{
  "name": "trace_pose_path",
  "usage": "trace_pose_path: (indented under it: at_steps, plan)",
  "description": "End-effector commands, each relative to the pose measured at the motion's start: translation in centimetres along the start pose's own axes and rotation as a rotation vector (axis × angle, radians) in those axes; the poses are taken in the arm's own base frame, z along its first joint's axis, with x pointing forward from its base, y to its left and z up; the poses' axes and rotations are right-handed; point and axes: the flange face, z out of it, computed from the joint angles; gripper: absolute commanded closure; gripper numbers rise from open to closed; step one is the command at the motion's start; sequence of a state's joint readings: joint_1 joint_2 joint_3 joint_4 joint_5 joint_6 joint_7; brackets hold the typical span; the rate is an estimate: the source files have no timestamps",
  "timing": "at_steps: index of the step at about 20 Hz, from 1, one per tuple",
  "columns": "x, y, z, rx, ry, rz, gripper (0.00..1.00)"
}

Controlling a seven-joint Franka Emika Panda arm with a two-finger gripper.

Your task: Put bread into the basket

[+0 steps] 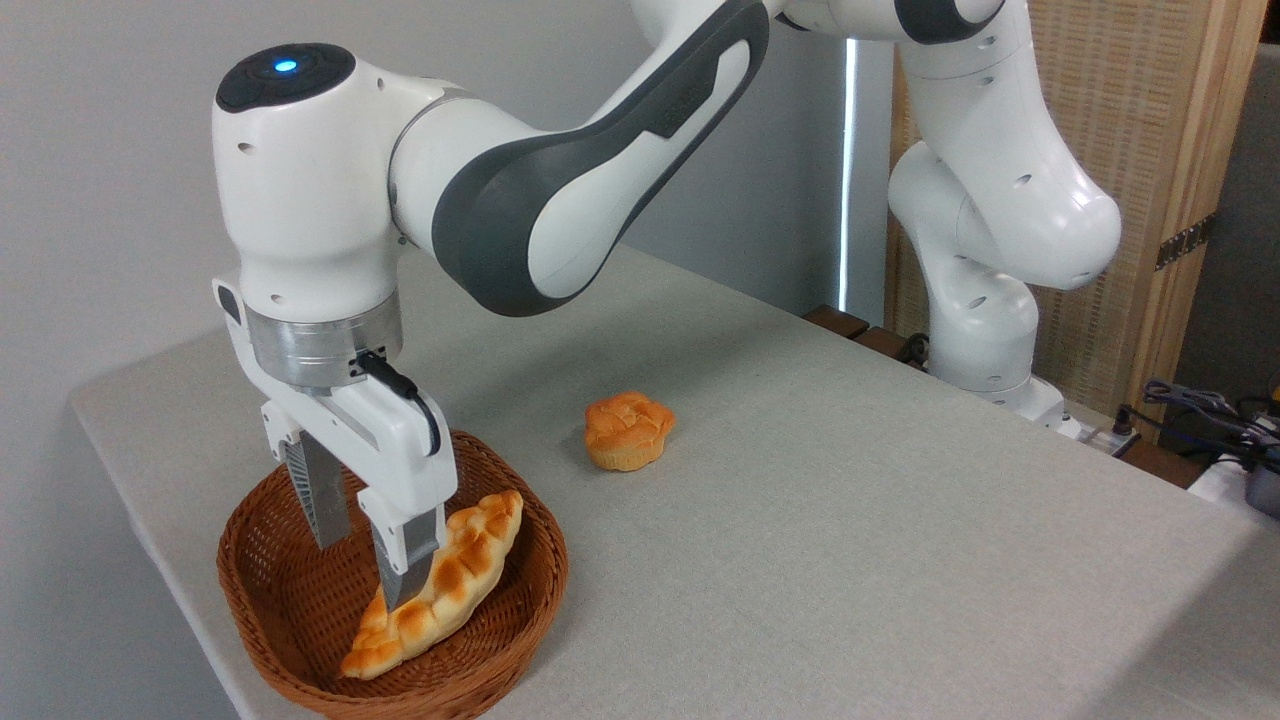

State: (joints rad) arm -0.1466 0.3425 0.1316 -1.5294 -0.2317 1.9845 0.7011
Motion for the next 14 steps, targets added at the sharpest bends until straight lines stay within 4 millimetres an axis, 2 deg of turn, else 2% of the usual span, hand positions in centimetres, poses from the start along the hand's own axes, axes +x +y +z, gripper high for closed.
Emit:
trace_pose_path:
  at_steps: [1, 3, 5, 14]
  plan:
    - [-0.4, 0.1, -4.9, 0.003, -0.053, 0.017, 0.00]
    - [-1.2, 0.6, -6.9, -0.007, -0.103, 0.025, 0.00]
    - [-2.2, 1.6, -10.2, 0.009, -0.112, 0.038, 0.00]
    - [-5.6, 5.0, -17.2, -0.025, -0.116, 0.083, 0.00]
